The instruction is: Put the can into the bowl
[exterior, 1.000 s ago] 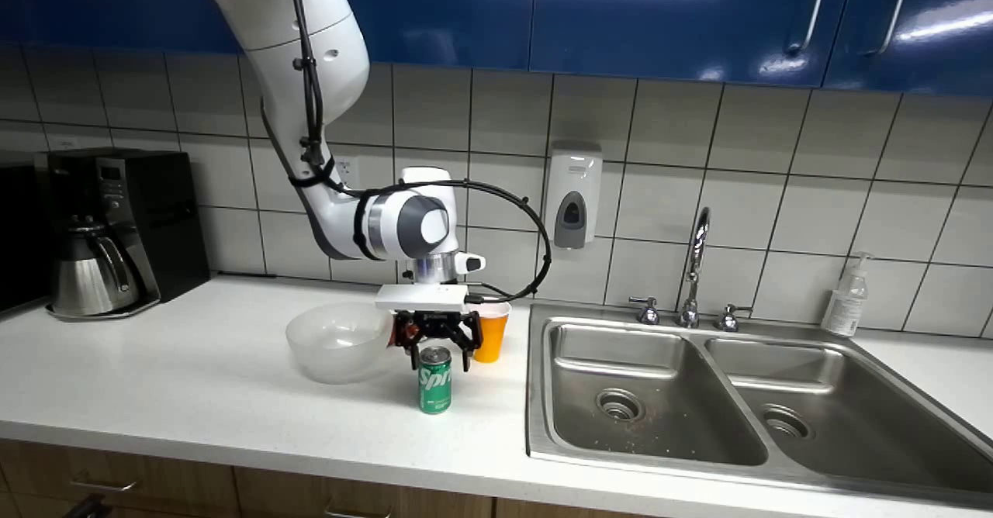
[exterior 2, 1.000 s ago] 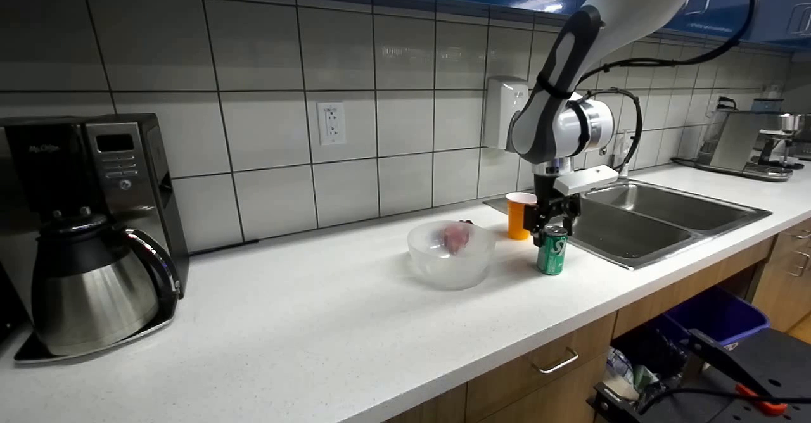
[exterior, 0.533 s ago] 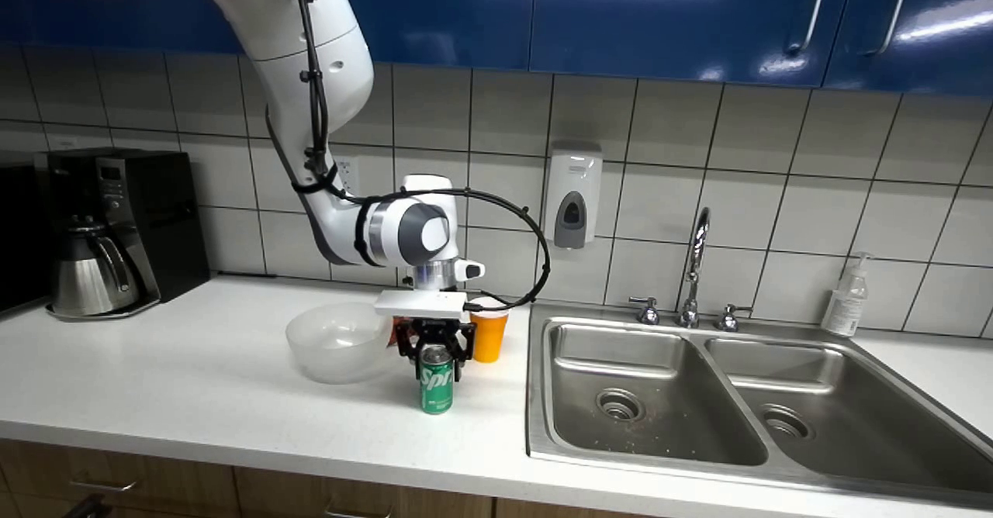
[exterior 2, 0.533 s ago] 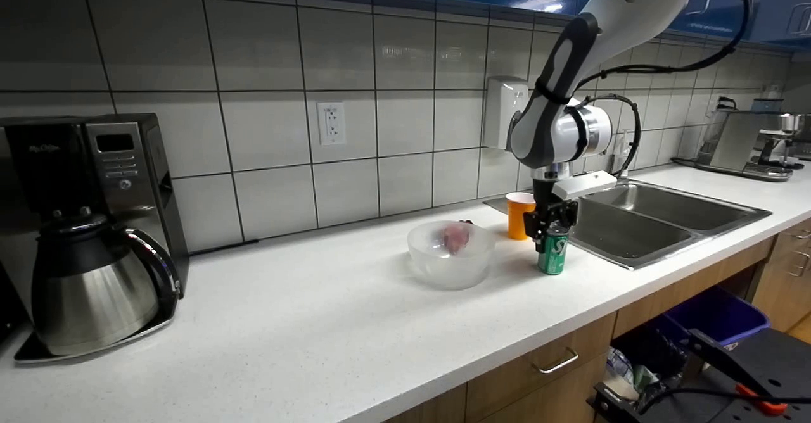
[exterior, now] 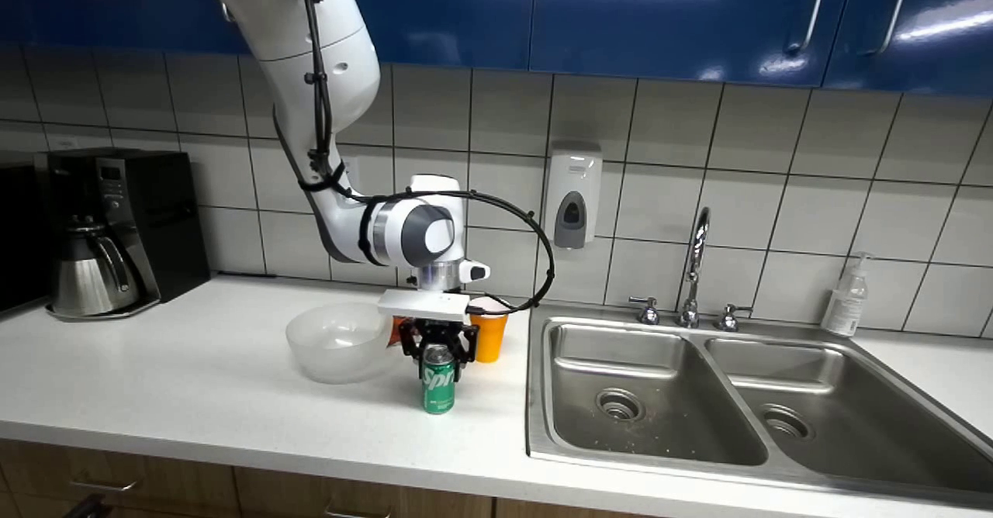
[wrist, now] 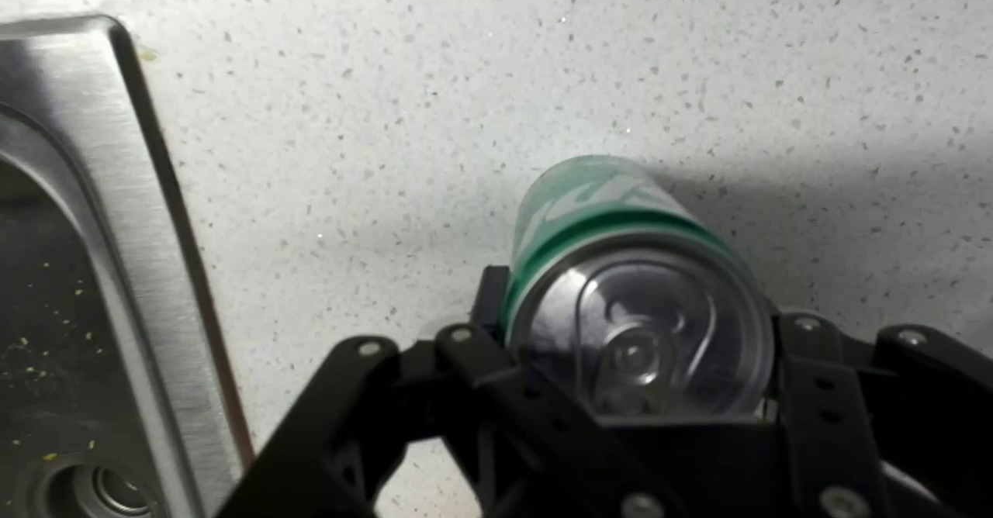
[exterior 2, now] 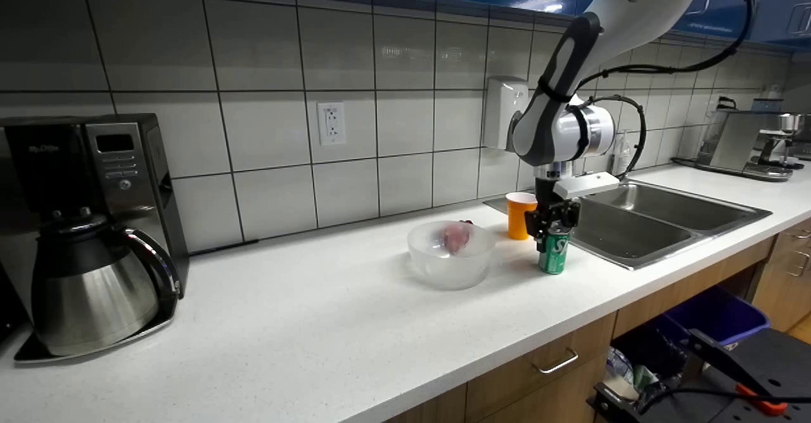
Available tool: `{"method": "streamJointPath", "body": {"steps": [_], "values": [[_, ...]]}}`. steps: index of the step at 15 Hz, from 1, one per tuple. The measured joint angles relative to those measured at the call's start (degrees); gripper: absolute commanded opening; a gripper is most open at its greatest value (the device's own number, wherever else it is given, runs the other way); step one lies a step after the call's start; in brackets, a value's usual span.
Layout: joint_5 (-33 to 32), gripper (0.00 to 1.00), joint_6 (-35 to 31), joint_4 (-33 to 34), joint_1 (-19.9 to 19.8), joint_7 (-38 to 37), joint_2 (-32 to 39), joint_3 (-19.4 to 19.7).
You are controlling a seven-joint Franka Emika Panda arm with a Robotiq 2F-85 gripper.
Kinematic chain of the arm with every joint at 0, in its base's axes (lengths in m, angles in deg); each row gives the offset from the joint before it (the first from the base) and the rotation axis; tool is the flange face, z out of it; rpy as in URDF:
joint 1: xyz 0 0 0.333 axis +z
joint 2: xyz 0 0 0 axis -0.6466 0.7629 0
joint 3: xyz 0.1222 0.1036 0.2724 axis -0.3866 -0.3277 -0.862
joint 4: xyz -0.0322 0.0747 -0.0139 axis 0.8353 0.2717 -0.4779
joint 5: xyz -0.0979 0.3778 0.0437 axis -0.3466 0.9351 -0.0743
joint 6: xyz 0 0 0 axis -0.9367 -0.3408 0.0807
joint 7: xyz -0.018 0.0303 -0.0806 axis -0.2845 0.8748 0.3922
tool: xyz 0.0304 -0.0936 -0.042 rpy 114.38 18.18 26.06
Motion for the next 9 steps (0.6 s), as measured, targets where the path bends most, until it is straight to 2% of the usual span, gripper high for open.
{"method": "streamJointPath", "body": {"steps": [9], "values": [[0.0, 0.39, 0.2, 0.3, 0.1, 0.0, -4.1, 0.0]]}}
